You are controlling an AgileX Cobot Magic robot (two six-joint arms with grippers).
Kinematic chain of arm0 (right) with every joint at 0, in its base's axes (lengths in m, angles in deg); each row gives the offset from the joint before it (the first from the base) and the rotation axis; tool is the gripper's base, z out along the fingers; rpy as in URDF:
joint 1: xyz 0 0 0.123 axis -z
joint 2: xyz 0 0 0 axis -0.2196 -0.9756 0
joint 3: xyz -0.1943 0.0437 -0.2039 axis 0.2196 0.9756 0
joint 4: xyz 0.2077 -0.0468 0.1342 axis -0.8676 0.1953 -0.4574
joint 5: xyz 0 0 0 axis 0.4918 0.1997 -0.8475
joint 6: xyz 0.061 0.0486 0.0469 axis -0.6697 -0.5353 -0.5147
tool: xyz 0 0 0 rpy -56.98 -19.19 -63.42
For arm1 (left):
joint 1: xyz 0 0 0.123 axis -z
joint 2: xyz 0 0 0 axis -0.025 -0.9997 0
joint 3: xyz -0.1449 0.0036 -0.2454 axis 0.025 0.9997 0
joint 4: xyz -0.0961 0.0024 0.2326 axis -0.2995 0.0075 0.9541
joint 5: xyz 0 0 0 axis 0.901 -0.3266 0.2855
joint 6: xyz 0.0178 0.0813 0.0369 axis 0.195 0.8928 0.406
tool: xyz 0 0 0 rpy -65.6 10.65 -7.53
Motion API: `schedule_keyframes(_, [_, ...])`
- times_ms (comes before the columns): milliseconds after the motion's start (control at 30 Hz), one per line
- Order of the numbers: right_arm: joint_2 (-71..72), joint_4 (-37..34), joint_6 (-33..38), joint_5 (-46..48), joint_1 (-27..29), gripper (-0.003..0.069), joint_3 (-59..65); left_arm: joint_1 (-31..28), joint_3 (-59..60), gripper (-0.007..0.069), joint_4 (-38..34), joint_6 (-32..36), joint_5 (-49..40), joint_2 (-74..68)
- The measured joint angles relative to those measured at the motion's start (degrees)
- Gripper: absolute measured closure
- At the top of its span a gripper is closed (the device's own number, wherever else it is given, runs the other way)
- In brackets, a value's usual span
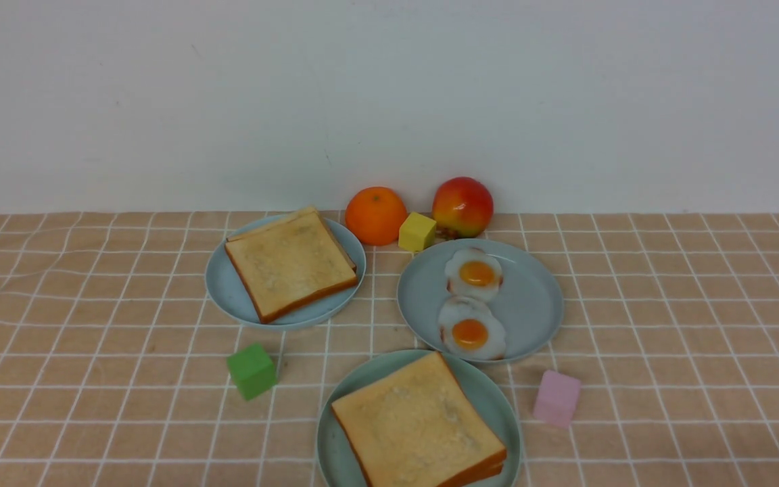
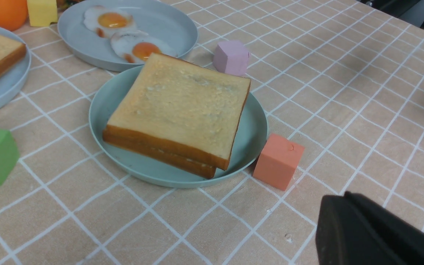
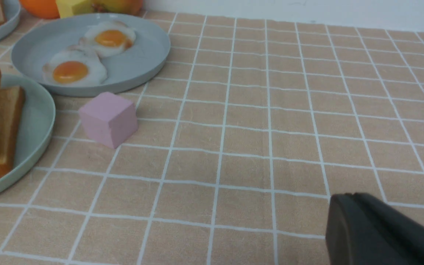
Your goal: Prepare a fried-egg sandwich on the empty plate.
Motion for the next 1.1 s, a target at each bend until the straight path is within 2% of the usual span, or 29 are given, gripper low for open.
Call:
schedule_keyframes(633, [0.0, 0.9, 0.5, 0.6, 0.0, 0.0669, -0.1, 0.0, 0.0, 0.0605, 0.0, 0.0, 0.0, 0.0])
schedule_keyframes(900, [0.0, 0.9, 0.7, 0.6, 0.0, 0.0665, -0.1, -0.1, 0.0, 0.0603, 3.2, 0.9, -4.3, 0.1])
schedule_keyframes(1033, [0.0, 0.9, 0.7, 0.7, 0.0, 0.0664, -0.2, -6.2, 0.0, 0.0625, 1.4, 1.1, -4.2, 2.6])
schedule_keyframes(1067, [0.0, 0.9, 0.7, 0.7, 0.0, 0.0662, -0.2, -12.2, 0.0, 0.0638, -1.4, 1.2, -4.2, 4.7])
schedule_keyframes(1100, [0.0, 0.9, 0.7, 0.7, 0.0, 0.0662, -0.2, -14.5, 0.0, 0.0638, -2.9, 1.5, -4.2, 5.9])
